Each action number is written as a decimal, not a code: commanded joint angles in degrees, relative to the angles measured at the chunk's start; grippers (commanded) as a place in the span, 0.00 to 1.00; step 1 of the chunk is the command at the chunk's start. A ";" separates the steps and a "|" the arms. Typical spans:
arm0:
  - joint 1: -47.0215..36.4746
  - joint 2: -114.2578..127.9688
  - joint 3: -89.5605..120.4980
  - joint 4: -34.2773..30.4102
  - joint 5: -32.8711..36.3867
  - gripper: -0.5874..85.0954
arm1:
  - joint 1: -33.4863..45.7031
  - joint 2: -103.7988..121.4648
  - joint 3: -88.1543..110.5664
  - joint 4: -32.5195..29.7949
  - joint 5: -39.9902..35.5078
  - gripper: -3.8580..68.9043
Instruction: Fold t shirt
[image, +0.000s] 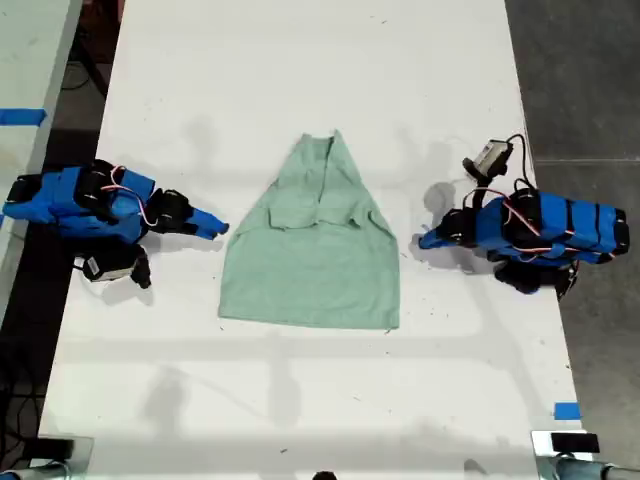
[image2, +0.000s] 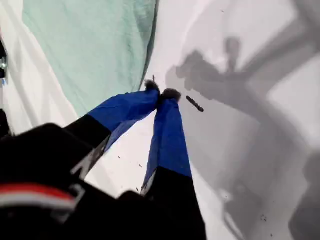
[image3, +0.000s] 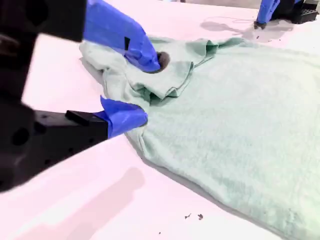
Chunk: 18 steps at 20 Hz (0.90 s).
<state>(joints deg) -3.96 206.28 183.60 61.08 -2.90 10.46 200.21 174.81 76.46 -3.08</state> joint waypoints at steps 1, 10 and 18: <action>-0.44 0.26 0.53 -0.26 0.18 0.17 | -1.67 -3.69 -7.21 2.37 2.72 0.08; -0.44 0.26 0.53 -0.26 0.18 0.17 | -15.56 -70.49 -50.89 -2.02 14.33 0.36; -0.44 0.26 0.53 -0.26 0.18 0.17 | -20.13 -88.68 -54.40 -8.53 17.31 0.37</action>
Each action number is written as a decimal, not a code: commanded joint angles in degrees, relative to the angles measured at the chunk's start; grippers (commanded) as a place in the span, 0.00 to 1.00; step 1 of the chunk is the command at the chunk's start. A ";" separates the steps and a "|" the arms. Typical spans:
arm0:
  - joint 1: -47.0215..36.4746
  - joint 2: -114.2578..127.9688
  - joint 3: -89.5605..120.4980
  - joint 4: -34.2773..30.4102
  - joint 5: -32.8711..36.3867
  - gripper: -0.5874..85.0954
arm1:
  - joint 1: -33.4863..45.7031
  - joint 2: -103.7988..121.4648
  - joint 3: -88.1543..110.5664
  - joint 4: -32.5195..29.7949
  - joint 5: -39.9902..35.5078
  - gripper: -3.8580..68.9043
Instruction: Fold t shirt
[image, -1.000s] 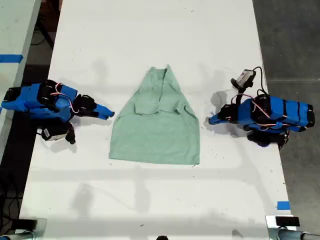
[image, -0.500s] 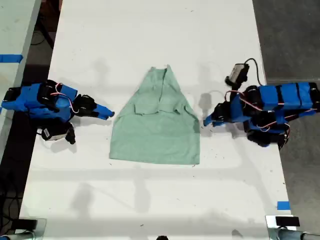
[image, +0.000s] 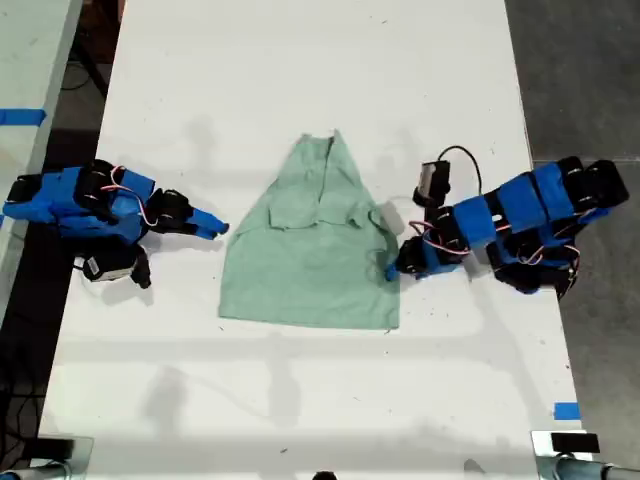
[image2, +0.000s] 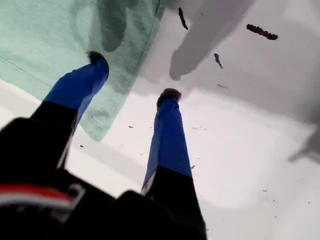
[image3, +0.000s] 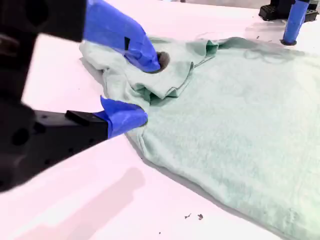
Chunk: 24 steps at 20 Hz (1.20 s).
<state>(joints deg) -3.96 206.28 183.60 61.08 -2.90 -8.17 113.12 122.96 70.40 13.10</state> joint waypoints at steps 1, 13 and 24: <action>-0.44 0.26 0.53 -0.26 0.18 0.17 | -1.93 -3.25 -2.20 -4.31 1.23 0.37; -0.53 0.26 0.53 -0.26 0.18 0.17 | -1.41 -9.58 -9.67 1.05 0.35 0.08; -0.53 0.26 0.53 -0.26 0.18 0.17 | 0.70 -16.79 -37.79 2.02 -14.85 0.08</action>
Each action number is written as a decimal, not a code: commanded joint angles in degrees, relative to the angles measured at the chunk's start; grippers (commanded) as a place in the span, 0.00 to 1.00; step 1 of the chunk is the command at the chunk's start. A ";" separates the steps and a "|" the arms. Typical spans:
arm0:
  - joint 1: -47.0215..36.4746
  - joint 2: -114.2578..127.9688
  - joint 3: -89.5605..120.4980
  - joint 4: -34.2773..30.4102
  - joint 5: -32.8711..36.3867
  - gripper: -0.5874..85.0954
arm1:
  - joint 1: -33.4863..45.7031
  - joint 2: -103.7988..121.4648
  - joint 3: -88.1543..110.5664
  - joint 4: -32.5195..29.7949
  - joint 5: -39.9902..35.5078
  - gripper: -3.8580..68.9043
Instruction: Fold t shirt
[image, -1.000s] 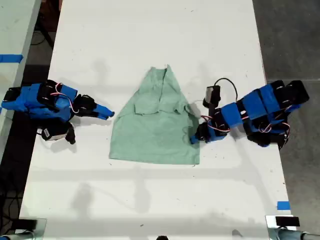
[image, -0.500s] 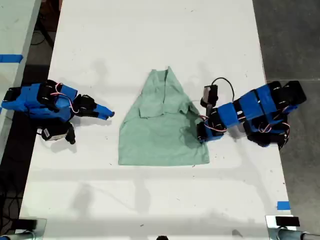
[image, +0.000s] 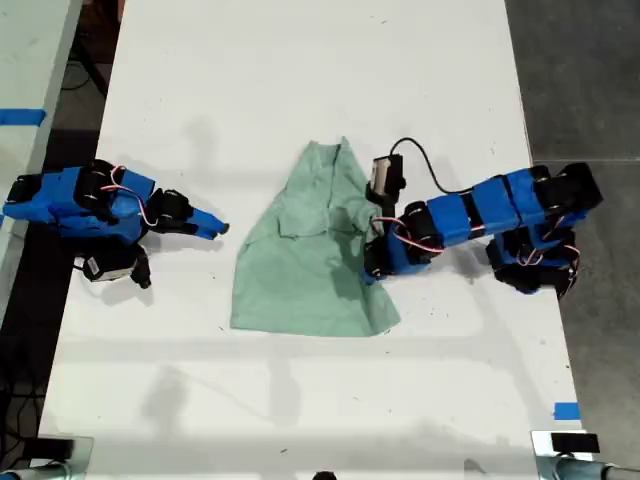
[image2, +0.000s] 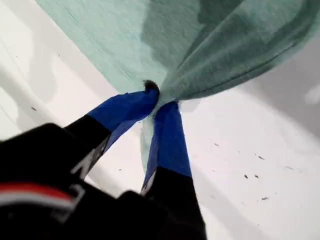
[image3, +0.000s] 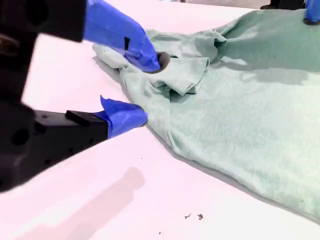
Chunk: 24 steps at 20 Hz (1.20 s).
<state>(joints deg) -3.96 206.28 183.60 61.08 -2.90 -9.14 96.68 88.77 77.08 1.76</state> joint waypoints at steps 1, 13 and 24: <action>-0.53 0.26 0.53 -0.26 0.18 0.17 | 2.37 -1.32 -3.60 -7.12 -4.75 0.08; -0.53 0.26 0.53 -0.26 0.18 0.17 | 5.19 -30.50 -29.09 -11.25 -13.62 0.45; -0.53 0.26 0.53 -0.26 0.18 0.17 | 8.35 1.58 -24.79 16.35 -9.32 0.05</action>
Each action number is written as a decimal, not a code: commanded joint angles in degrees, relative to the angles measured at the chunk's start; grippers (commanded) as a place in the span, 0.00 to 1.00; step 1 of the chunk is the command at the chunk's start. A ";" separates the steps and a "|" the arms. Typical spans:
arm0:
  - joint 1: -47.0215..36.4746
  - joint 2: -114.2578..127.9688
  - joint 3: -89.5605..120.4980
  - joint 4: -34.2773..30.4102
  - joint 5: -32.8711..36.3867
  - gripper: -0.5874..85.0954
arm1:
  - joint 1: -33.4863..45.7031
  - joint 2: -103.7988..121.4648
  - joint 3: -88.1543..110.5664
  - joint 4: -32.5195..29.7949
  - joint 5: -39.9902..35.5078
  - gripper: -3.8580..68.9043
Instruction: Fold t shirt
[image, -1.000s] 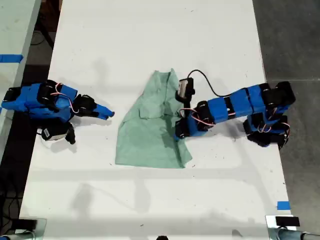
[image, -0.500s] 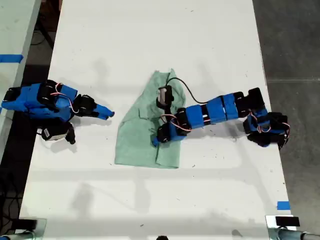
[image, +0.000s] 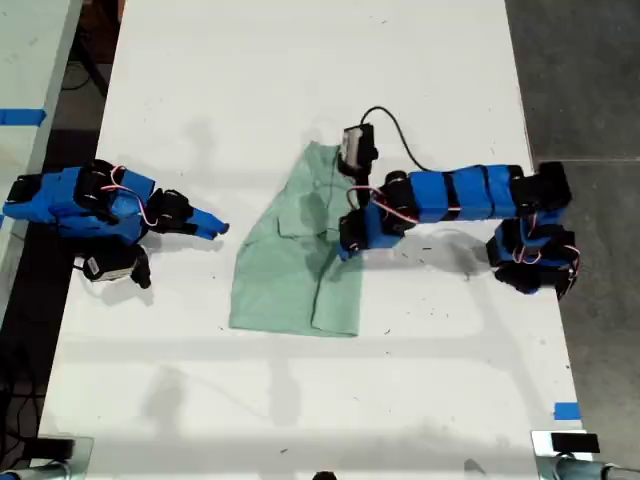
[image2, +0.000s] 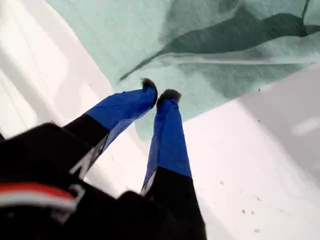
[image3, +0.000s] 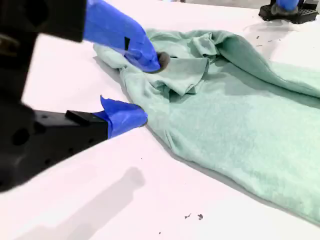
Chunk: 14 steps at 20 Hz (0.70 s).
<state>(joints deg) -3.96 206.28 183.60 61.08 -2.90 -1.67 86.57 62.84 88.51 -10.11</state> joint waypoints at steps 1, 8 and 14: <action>-0.53 0.26 0.53 -0.26 0.18 0.17 | 0.62 16.26 5.10 6.24 4.04 0.05; -0.53 0.26 0.53 -0.26 0.18 0.17 | 4.22 63.90 72.33 -12.04 7.29 0.05; -0.53 0.26 0.53 -0.26 0.18 0.17 | 7.12 115.14 115.31 -11.78 4.48 0.08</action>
<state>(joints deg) -3.96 206.28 183.60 61.08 -2.90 4.39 180.70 168.31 74.44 -3.43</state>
